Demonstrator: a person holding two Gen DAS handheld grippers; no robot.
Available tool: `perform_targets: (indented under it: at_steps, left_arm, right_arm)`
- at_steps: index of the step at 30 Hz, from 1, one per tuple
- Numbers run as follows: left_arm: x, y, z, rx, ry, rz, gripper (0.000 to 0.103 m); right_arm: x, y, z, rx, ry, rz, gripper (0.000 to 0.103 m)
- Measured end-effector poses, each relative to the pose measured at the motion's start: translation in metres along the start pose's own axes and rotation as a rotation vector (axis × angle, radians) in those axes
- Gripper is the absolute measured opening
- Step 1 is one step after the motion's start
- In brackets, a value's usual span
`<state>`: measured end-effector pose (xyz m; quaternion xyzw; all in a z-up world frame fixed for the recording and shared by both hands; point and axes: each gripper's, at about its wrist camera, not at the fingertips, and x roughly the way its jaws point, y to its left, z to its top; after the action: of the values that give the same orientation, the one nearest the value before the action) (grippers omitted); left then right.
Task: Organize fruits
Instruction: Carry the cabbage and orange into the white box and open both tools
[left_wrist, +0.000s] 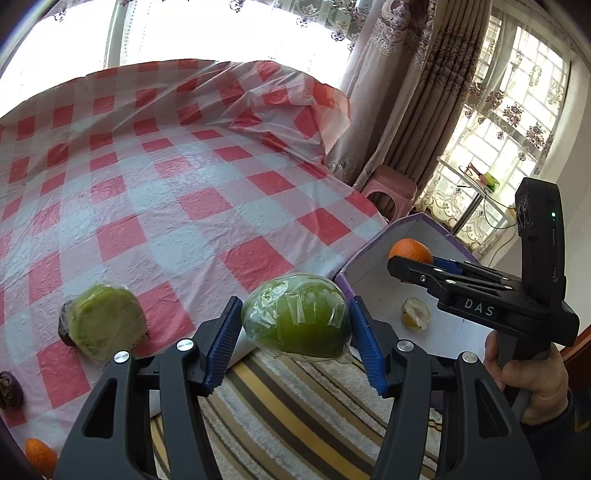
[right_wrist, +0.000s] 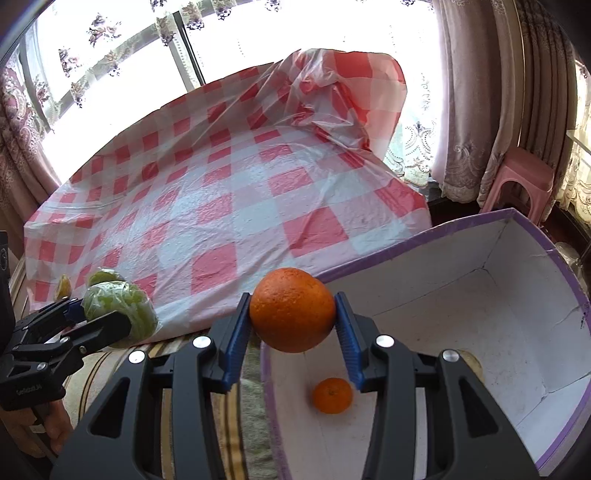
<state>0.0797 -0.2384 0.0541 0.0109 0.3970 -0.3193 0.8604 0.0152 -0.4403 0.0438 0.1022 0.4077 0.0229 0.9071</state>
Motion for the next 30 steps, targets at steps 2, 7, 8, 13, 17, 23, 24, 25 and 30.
perform_targets:
  at_steps: [2, 7, 8, 13, 17, 23, 24, 25, 30]
  left_arm:
    - [0.008, -0.013, 0.003, 0.029, 0.007, -0.011, 0.057]
    - [0.032, -0.040, 0.010, 0.087, 0.037, -0.028, 0.057]
    - [0.037, -0.045, 0.010, 0.099, 0.045, -0.030, 0.057]
    - [0.058, -0.068, 0.012, 0.151, 0.078, -0.040, 0.057]
    - [0.079, -0.086, 0.012, 0.209, 0.132, -0.032, 0.057]
    - [0.117, -0.105, 0.009, 0.294, 0.234, 0.020, 0.057]
    - [0.123, -0.107, 0.007, 0.307, 0.247, 0.030, 0.057]
    - [0.128, -0.109, 0.007, 0.319, 0.255, 0.041, 0.057]
    - [0.147, -0.124, 0.002, 0.404, 0.275, 0.122, 0.057]
  right_arm:
    - [0.002, -0.013, 0.003, 0.009, -0.002, -0.036, 0.044]
    - [0.010, -0.047, 0.003, 0.050, 0.012, -0.114, 0.045]
    - [0.012, -0.052, 0.003, 0.053, 0.019, -0.130, 0.044]
    - [0.024, -0.068, 0.002, 0.050, 0.057, -0.195, 0.045]
    - [0.037, -0.075, 0.002, 0.044, 0.102, -0.242, 0.045]
    - [0.057, -0.083, -0.001, 0.052, 0.165, -0.267, 0.045]
    - [0.060, -0.083, 0.000, 0.047, 0.173, -0.279, 0.045]
    - [0.064, -0.084, 0.000, 0.045, 0.181, -0.290, 0.045]
    - [0.078, -0.093, -0.002, 0.062, 0.218, -0.312, 0.045]
